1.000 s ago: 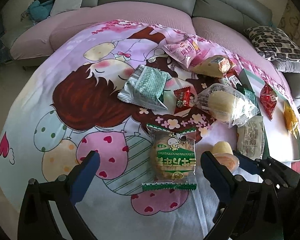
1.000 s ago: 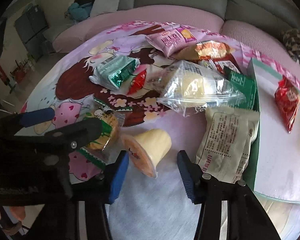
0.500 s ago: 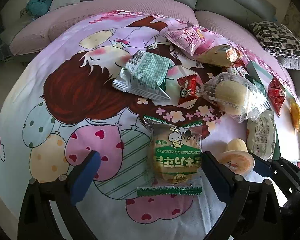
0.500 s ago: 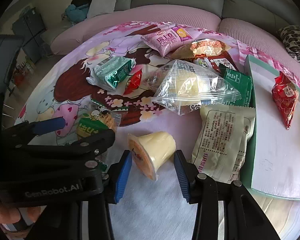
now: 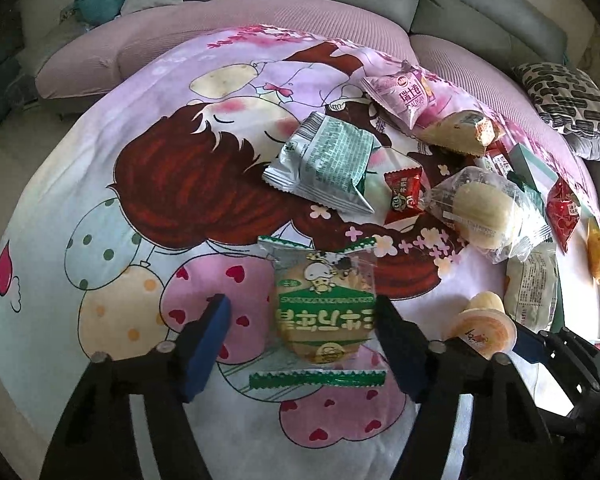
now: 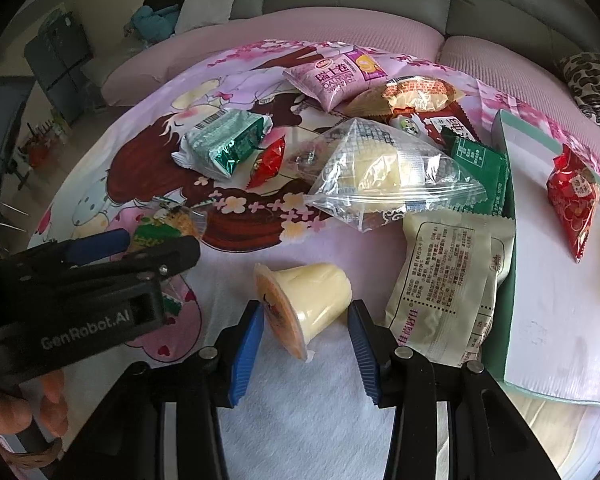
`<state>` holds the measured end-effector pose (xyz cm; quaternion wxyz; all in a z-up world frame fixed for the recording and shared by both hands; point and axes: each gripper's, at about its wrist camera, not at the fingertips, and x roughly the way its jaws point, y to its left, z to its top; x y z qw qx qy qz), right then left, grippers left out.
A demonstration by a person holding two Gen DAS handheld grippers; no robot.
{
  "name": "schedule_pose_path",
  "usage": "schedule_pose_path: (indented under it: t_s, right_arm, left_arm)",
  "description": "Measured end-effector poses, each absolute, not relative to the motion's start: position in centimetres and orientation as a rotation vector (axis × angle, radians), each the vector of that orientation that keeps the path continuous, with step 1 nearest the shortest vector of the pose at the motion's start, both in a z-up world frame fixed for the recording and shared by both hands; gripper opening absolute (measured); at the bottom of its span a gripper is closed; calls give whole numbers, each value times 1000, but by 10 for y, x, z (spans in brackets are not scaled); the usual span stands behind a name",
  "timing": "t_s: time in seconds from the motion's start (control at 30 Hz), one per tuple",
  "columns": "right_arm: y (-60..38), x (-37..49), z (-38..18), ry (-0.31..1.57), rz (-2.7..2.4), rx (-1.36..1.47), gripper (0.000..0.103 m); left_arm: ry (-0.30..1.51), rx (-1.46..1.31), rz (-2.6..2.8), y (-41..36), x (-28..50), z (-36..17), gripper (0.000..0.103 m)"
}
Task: Organize snacks
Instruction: 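Grasp the green-wrapped biscuit with the left gripper while the right gripper holds the pudding cup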
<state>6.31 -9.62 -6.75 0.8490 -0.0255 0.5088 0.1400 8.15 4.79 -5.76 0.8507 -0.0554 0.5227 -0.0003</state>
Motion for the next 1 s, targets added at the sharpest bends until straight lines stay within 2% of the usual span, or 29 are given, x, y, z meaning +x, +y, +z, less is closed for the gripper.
schedule_pose_path:
  t_s: [0.2, 0.43, 1.0]
  right_arm:
    - [-93, 67, -70, 1070, 311, -53, 49]
    - [-99, 71, -69, 1077, 339, -9, 50]
    - [-98, 64, -62, 1044, 342, -29, 46]
  left_arm:
    - [1102, -124, 0, 50, 83, -57, 67]
    - [1103, -121, -5, 50, 82, -57, 54]
    - [1088, -118, -34, 51, 79, -51, 52]
